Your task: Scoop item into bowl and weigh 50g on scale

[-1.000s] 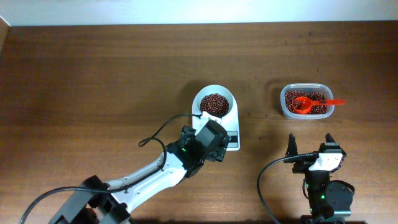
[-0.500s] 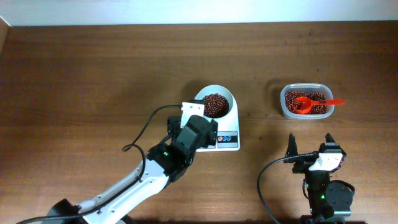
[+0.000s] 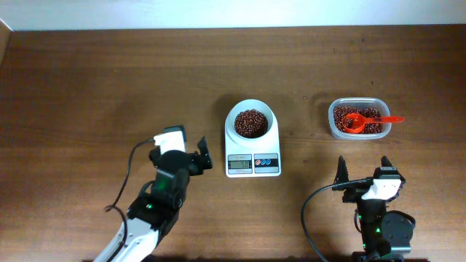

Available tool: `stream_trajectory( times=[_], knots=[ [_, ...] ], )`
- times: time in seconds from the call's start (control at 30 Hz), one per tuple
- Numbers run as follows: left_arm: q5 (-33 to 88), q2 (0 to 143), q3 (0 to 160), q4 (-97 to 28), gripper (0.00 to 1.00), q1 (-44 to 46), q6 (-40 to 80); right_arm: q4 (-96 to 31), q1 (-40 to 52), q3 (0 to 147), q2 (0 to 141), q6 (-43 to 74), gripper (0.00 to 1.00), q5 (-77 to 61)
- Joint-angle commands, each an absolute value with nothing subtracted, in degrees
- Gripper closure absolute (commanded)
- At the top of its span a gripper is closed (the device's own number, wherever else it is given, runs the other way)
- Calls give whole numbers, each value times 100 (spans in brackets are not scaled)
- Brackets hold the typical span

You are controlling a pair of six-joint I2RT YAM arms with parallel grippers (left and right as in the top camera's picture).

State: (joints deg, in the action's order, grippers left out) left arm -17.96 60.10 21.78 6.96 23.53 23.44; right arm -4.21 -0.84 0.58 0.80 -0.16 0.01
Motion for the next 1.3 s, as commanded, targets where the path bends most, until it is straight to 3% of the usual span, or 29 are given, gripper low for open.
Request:
stream_trajectory(
  times=[0.0,0.17,0.37,0.57,0.73,0.87,1.0,1.27],
  knots=[
    [-1669,5428,1706,738,2,2075,2327,-456,-115,32,21,8,1,47],
    [-1468,4635,753,1459,1,1695,2309,-456,-115,32,21,8,1,47],
    [-1275,3785,40,1485,1,1367,2316,-456,-115,32,21,8,1,47],
    [-1612,2119,47,-305,1,1321,2265,-456,-115,32,21,8,1,47],
    [-1584,934,47,-351,1,1321,598,-456,-115,32,21,8,1,47],
    [-1492,596,47,-357,1,871,163,-456,-115,32,21,8,1,47],
    [-661,137,54,-445,1,217,-110,-456,-115,32,21,8,1,47],
    [-36,34,54,-497,1,-189,-176,-456,-115,32,21,8,1,47]
  ],
)
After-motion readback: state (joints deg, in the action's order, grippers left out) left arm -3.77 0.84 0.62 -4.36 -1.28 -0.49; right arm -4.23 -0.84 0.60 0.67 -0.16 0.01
